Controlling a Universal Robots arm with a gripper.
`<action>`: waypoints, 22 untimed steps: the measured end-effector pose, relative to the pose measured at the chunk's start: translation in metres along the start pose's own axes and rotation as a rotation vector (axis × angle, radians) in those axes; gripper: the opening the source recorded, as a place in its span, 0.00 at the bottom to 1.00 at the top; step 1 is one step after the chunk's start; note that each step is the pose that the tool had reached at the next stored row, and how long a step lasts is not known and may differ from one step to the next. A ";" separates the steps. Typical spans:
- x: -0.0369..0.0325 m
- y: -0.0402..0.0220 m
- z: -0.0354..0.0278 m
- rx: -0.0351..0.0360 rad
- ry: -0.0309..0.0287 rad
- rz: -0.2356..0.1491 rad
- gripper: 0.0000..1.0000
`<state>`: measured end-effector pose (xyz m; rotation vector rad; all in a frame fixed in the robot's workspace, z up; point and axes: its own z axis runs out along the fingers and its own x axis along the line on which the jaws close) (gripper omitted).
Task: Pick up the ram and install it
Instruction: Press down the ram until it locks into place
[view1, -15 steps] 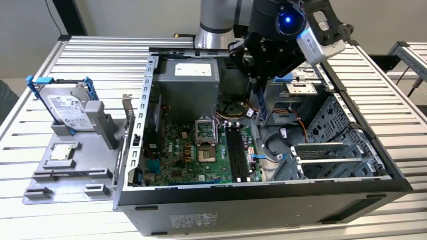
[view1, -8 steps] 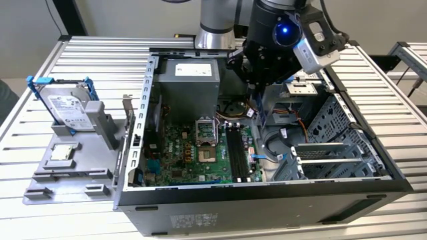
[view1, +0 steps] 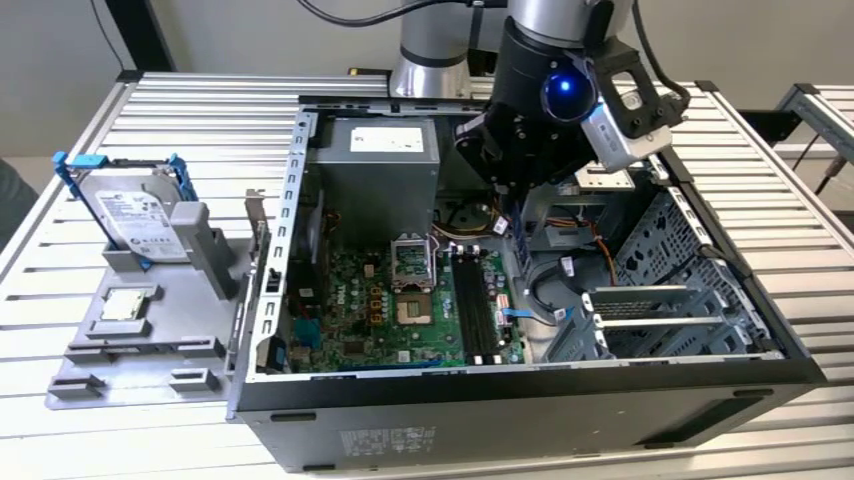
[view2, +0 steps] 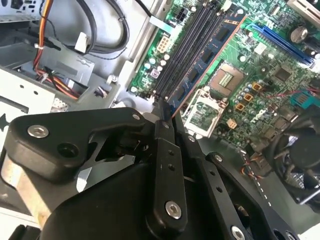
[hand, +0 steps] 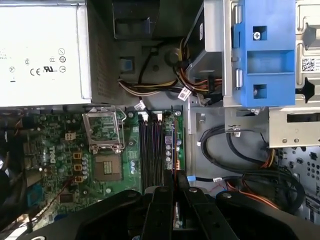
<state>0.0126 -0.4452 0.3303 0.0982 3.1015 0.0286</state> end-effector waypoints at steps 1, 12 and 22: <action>0.0000 -0.0006 0.0017 0.0000 0.0000 0.000 0.00; 0.0004 -0.0031 0.0161 0.0000 0.0023 0.000 0.00; 0.0007 -0.0098 0.0343 0.0002 0.0024 0.000 0.00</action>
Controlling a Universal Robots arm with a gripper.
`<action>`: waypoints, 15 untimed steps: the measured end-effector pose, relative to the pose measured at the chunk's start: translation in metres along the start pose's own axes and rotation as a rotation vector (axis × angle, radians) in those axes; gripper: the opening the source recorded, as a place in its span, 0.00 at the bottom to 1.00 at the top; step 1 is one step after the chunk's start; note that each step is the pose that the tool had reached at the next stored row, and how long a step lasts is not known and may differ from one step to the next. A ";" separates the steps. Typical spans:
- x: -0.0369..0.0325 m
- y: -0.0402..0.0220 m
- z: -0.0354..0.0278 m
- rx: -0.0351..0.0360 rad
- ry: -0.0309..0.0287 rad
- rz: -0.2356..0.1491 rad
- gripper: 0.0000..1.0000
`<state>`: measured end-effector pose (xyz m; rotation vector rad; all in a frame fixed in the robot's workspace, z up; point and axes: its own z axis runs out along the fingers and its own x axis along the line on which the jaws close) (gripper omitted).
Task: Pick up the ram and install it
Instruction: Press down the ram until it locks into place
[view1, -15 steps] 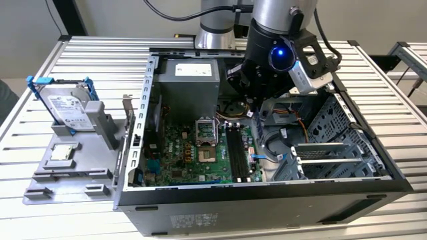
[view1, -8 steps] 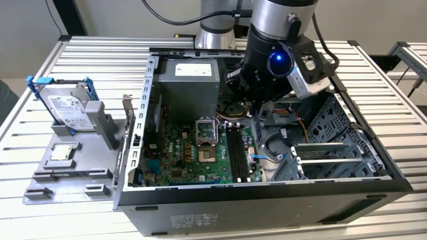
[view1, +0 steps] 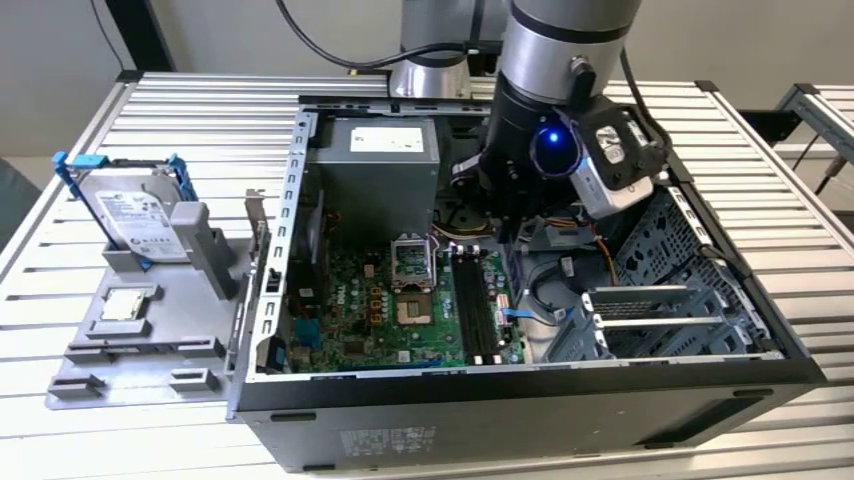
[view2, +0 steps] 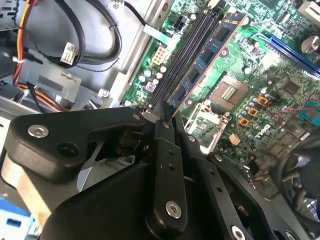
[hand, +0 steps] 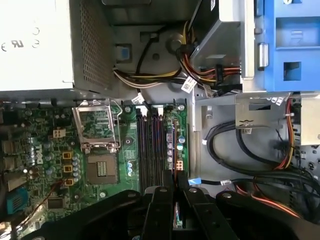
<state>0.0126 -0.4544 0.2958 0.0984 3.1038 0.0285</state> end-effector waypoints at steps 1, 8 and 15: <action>0.0001 -0.0007 0.0018 0.0000 0.0000 0.000 0.00; 0.0033 -0.0040 0.0144 0.0000 0.0000 0.000 0.00; 0.0059 -0.0060 0.0271 0.0000 0.0000 0.000 0.00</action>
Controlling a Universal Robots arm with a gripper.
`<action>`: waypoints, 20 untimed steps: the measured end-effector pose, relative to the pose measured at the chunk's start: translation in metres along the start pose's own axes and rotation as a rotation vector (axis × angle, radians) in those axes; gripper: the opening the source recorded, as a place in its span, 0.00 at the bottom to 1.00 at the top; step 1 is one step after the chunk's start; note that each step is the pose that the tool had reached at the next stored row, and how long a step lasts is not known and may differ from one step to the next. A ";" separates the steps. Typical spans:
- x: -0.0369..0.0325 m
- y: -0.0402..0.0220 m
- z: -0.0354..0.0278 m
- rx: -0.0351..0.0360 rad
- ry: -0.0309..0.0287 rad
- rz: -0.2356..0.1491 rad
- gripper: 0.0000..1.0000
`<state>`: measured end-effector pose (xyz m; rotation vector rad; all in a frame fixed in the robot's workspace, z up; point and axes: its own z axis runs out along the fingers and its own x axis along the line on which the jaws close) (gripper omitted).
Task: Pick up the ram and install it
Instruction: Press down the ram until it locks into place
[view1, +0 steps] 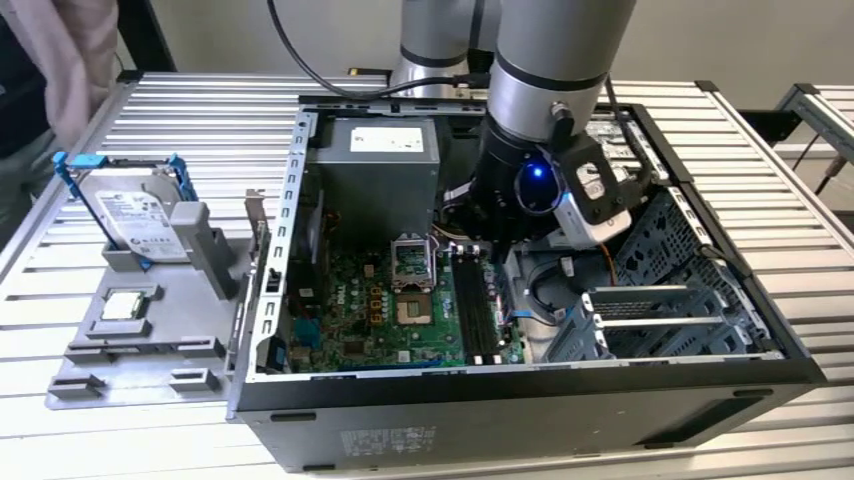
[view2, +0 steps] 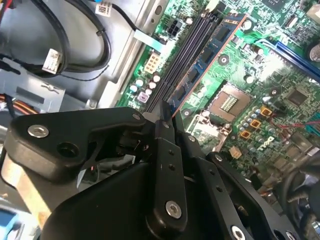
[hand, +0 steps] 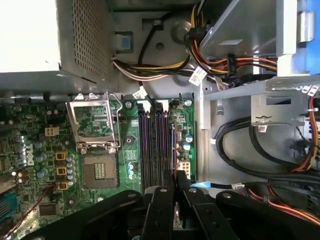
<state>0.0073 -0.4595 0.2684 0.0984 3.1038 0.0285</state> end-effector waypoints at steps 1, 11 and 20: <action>0.0001 -0.0001 0.0016 0.0000 0.0000 0.000 0.00; 0.0008 -0.0004 0.0200 -0.0001 0.0000 0.001 0.00; 0.0012 -0.0007 0.0303 0.0000 0.0000 0.001 0.00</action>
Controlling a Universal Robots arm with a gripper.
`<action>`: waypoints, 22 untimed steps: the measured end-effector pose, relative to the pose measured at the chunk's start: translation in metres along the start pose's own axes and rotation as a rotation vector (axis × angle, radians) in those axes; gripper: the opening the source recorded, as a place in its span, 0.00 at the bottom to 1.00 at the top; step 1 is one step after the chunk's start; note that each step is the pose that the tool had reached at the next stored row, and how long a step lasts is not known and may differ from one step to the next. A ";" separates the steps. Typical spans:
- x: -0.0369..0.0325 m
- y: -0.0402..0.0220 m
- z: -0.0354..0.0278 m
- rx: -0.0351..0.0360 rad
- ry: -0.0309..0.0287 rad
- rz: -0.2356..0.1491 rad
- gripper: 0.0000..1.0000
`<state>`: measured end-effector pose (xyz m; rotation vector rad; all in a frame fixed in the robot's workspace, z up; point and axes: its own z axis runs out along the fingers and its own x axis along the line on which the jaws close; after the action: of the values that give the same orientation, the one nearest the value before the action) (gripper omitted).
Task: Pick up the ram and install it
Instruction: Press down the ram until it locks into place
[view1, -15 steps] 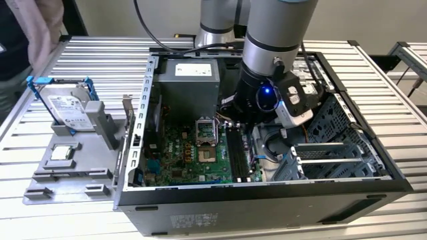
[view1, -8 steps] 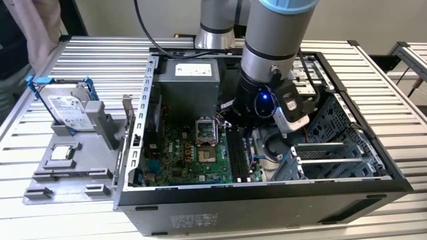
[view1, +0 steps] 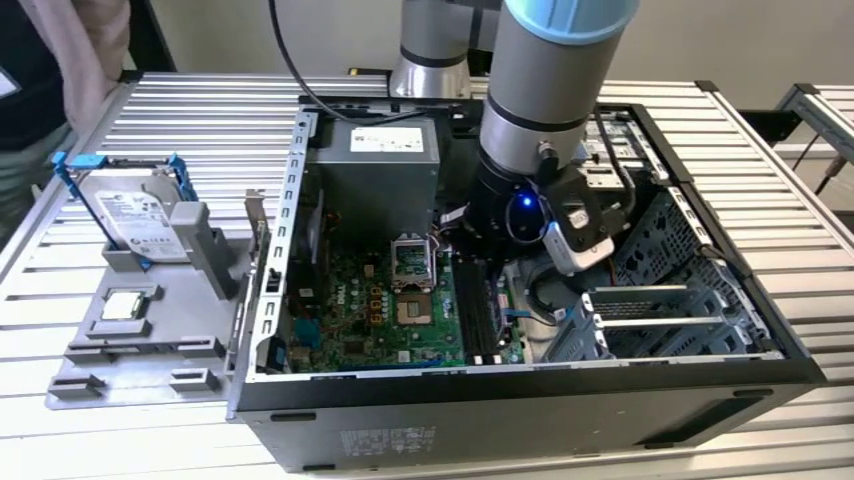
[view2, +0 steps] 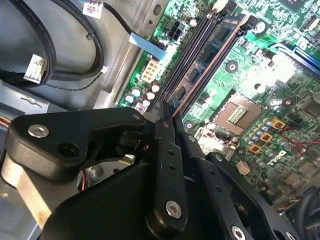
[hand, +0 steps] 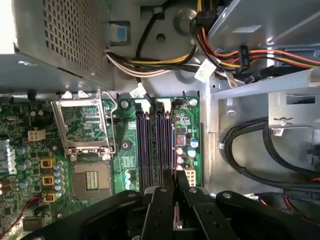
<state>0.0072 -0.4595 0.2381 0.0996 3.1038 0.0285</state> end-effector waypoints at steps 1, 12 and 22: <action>0.0001 0.0000 0.0019 -0.0001 0.0000 0.000 0.00; 0.0015 0.0003 0.0183 -0.0002 0.0001 -0.006 0.00; 0.0004 0.0018 0.0231 -0.0011 0.0009 -0.038 0.00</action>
<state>0.0077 -0.4572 0.2150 0.0407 3.1057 0.0292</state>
